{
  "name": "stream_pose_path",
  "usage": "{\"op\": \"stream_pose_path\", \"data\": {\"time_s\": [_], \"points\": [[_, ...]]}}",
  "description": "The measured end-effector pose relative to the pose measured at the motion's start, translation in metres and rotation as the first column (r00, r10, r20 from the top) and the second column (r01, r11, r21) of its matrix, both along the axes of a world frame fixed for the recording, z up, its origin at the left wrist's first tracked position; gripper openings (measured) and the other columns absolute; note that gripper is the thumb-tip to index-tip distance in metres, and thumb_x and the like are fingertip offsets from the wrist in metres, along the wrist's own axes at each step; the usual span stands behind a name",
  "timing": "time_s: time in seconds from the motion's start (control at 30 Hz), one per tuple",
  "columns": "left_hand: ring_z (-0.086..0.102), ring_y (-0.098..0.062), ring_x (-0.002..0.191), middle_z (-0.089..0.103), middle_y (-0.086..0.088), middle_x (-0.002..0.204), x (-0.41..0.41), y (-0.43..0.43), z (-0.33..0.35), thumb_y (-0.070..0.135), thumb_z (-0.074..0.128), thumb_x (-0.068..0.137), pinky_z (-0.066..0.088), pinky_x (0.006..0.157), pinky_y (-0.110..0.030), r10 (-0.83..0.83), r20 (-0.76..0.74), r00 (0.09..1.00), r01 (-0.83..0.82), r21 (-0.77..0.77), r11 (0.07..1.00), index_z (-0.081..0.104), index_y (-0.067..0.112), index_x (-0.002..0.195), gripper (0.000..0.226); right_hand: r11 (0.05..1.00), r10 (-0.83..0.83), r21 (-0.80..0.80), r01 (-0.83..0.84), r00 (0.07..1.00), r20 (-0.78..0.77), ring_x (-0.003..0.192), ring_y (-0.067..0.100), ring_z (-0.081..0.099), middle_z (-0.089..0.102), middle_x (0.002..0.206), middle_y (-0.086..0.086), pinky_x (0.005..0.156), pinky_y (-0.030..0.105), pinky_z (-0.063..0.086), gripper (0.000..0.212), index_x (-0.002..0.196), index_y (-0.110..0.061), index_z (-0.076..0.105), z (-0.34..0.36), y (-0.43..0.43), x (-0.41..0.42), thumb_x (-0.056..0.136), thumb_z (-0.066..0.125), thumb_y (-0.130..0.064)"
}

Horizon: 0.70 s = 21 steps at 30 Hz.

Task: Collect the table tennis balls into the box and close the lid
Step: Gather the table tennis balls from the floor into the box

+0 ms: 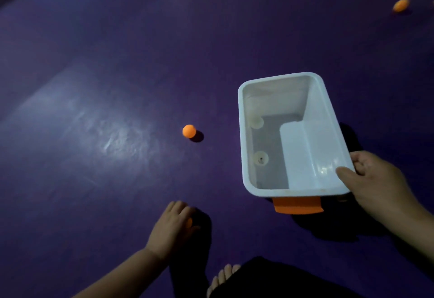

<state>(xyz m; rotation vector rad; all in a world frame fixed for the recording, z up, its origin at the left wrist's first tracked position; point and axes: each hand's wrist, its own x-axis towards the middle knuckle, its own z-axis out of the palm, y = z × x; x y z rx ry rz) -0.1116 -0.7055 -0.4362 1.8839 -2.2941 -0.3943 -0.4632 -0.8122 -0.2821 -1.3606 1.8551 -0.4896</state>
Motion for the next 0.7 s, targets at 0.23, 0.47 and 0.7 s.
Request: {"op": "stream_pose_path", "data": {"time_s": [0.23, 0.47, 0.7], "points": [[0.056, -0.033, 0.081, 0.061, -0.013, 0.083, -0.001, -0.086, 0.023, 0.004, 0.057, 0.072, 0.042, 0.058, -0.033, 0.389, -0.205, 0.898, -0.403, -0.029, 0.915, 0.065, 0.007, 0.076, 0.009, 1.000, -0.024, -0.003, 0.024, 0.999, 0.031, 0.073, 0.007, 0.059, 0.064, 0.083, -0.008, 0.052, 0.023, 0.042, 0.012, 0.090, -0.022, 0.056, -0.003, -0.002, 0.012, 0.091, 0.055, -0.011], [0.053, -0.035, 0.110, 0.041, -0.015, 0.135, -0.007, -0.176, 0.038, 0.017, 0.069, 0.078, 0.047, 0.085, -0.041, 0.512, -0.161, 0.844, -0.507, 0.073, 0.859, 0.044, 0.018, 0.137, 0.064, 0.999, -0.021, 0.030, 0.022, 0.999, -0.045, 0.076, 0.015, 0.062, 0.066, 0.087, -0.001, 0.057, 0.029, 0.048, 0.009, 0.094, -0.020, 0.057, -0.017, -0.001, 0.005, 0.091, 0.055, -0.012], [0.057, -0.036, 0.102, 0.061, -0.016, 0.114, -0.039, -0.203, 0.051, 0.020, 0.064, 0.082, 0.046, 0.085, -0.040, 0.533, -0.347, 0.772, -0.546, 0.066, 0.835, 0.059, 0.012, 0.117, 0.036, 0.998, -0.059, 0.028, 0.060, 0.997, -0.057, 0.079, 0.019, 0.065, 0.069, 0.088, 0.002, 0.072, 0.043, 0.056, 0.007, 0.093, -0.013, 0.060, -0.024, 0.000, -0.001, 0.088, 0.055, -0.012]]}}
